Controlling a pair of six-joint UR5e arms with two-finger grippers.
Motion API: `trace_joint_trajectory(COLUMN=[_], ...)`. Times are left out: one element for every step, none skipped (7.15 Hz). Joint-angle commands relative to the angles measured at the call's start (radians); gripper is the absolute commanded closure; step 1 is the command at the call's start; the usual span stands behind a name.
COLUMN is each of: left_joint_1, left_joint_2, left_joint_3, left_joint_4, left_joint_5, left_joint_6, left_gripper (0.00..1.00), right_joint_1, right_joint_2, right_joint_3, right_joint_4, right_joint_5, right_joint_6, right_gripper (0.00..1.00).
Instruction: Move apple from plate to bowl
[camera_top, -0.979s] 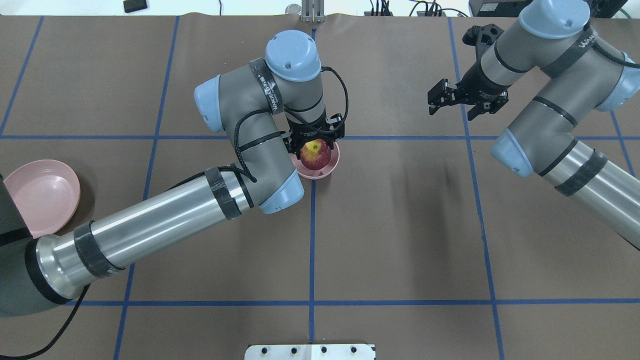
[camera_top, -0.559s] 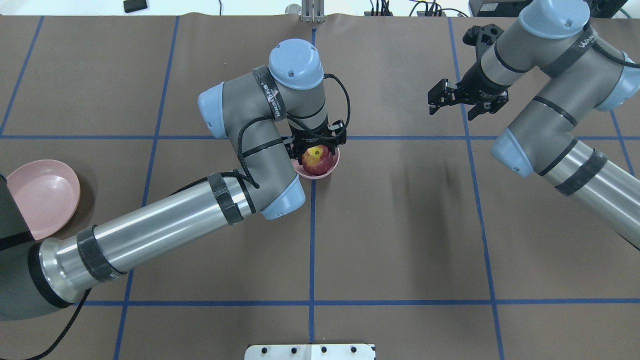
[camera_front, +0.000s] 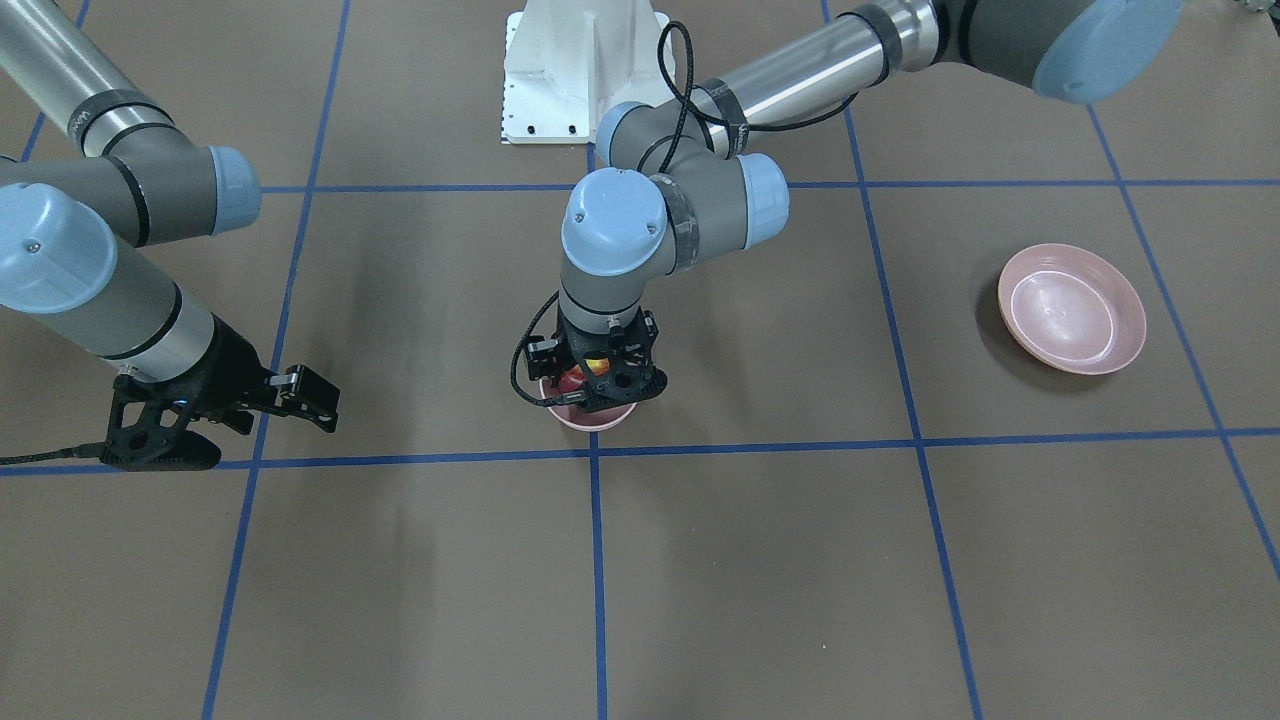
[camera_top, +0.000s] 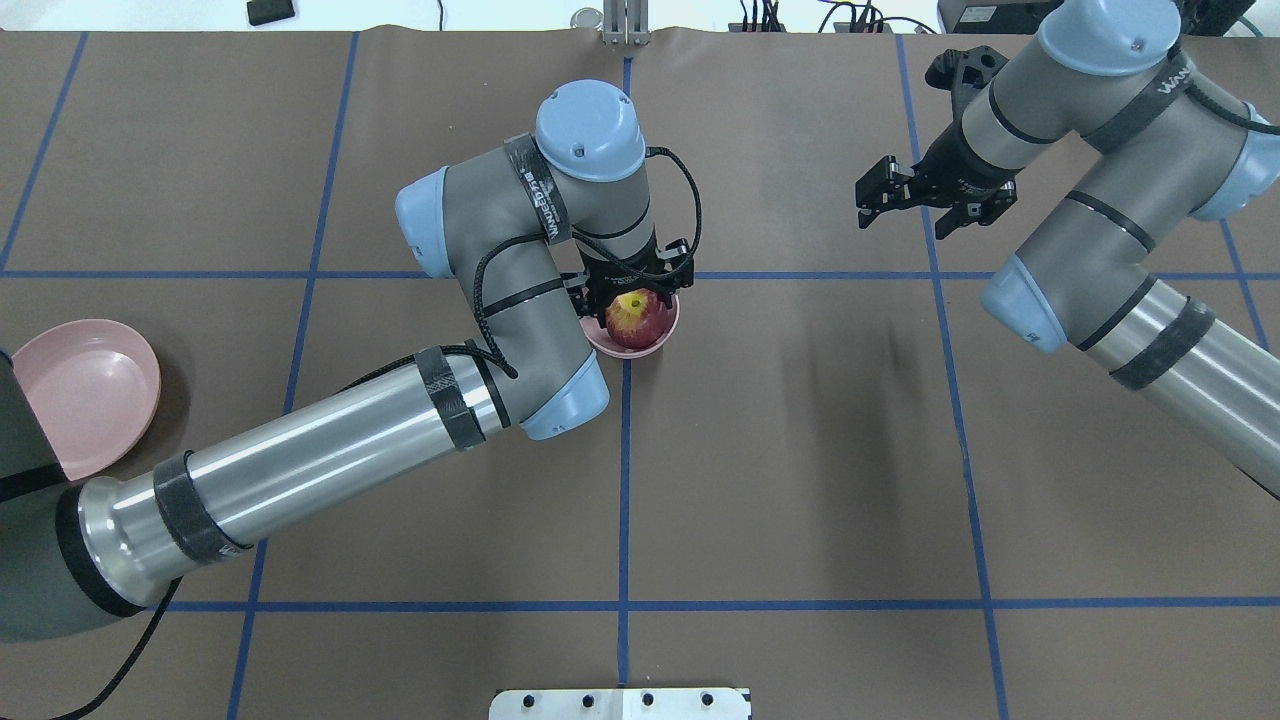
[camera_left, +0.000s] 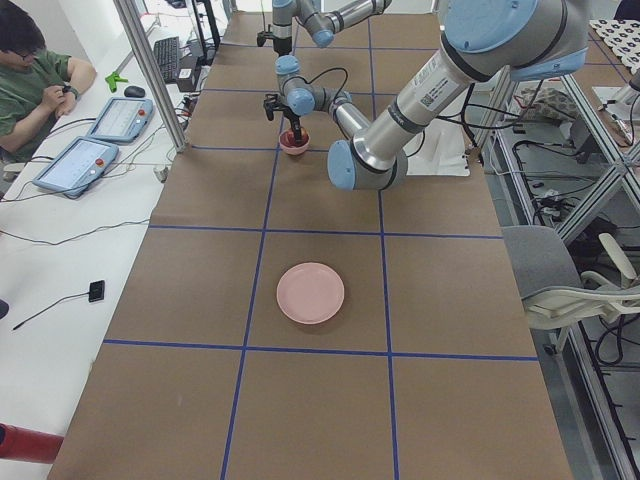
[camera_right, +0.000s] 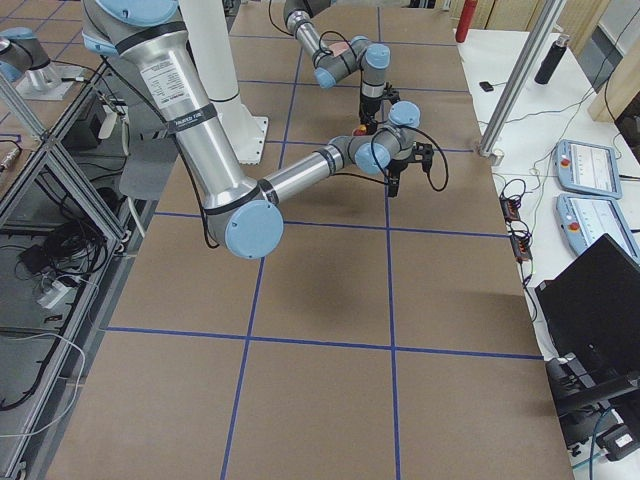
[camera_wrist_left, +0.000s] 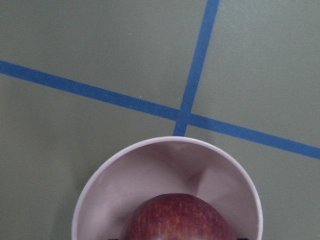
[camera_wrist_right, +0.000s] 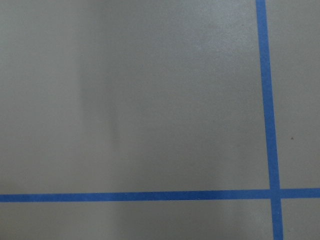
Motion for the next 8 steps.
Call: trace_joint_trajectory(left_joint_1=[0.001, 0.0, -0.002, -0.005, -0.012, -0.038, -0.071, -0.122], left_joint_2=[0.002, 0.002, 0.002, 0.002, 0.028, 0.087, 0.188, 0.288], left_joint_3=[0.0, -0.001, -0.009, -0.021, -0.064, -0.168, -0.307, -0.443], left_joint_4=[-0.003, -0.003, -0.002, 0.0, 0.0, 0.003, 0.012, 0.053], left_joint_5=[0.043, 0.043, 0.043, 0.045, 0.048, 0.048, 0.048, 0.039], left_joint_6=[0.002, 0.005, 0.011, 0.012, 0.015, 0.096, 0.189, 0.215], left_gripper=[0.02, 0.02, 0.02, 0.02, 0.02, 0.02, 0.02, 0.02], right_joint_1=[0.001, 0.001, 0.001, 0.001, 0.001, 0.003, 0.003, 0.0], right_joint_2=[0.0, -0.002, -0.011, -0.01, -0.01, -0.01, -0.008, -0.008], right_joint_3=[-0.001, -0.001, 0.002, -0.001, -0.001, 0.007, 0.01, 0.013], right_joint_4=[0.002, 0.006, 0.011, 0.011, 0.014, 0.016, 0.022, 0.026], right_joint_5=[-0.005, -0.013, -0.042, -0.05, -0.048, -0.048, -0.047, -0.048], right_joint_6=[-0.001, -0.021, -0.026, -0.027, -0.027, -0.026, -0.026, -0.027], right_gripper=[0.0, 0.0, 0.0, 0.0, 0.0, 0.0, 0.0, 0.0])
